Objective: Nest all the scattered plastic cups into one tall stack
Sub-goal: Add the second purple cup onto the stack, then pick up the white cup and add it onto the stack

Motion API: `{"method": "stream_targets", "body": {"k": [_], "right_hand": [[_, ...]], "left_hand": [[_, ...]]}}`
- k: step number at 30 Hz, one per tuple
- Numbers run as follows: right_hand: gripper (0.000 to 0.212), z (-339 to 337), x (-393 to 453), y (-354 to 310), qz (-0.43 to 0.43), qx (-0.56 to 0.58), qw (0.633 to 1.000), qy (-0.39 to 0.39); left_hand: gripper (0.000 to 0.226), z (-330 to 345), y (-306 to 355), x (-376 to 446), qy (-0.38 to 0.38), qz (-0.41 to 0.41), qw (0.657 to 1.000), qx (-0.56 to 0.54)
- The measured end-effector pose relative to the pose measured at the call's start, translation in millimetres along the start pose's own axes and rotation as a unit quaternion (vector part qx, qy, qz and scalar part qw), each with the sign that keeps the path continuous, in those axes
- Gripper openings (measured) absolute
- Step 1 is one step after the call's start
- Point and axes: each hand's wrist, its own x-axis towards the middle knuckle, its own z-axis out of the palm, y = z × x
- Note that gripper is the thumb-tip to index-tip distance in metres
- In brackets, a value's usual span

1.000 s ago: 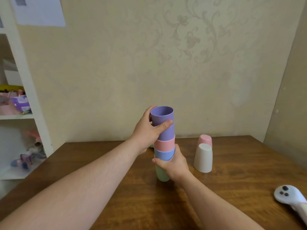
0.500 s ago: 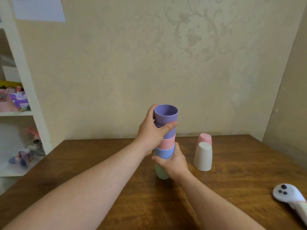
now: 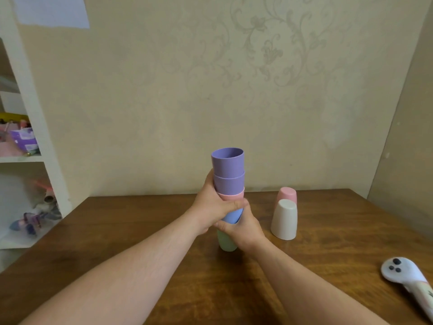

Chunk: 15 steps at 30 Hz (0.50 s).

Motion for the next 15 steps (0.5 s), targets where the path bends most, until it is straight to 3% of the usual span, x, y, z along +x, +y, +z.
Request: {"method": "stream_targets", "body": {"k": [2,4,5,8,10,13,15], "right_hand": [[0.102,-19,0,-5,-0.028,-0.067,0.995,-0.075],[0.097,-52,5,-12,-0.032,-0.186,0.974,-0.124],[0.089,-70,9,-18,-0.026,-0.245,0.962,-0.118],[0.065,-121,26,-28,-0.043,-0.42,0.906,0.023],[0.065,-137,32,-25,-0.068,-0.574,0.816,0.025],[0.09,-135,32,-3,-0.092,-0.753,0.646,-0.082],[0.091,-125,29,9,-0.097,-0.791,0.592,-0.121]], "left_hand": [[0.073,7,-16,1,0.014,-0.025,1.0,-0.008],[0.065,11,-25,7,0.01,-0.022,0.999,-0.028],[0.062,14,-28,10,0.005,-0.017,0.999,-0.03],[0.057,20,-34,12,0.017,-0.004,0.999,-0.034],[0.057,22,-36,11,0.032,0.003,0.998,-0.046],[0.054,24,-39,11,0.031,0.011,0.998,-0.052],[0.054,23,-40,12,0.032,0.012,0.998,-0.046]]}}
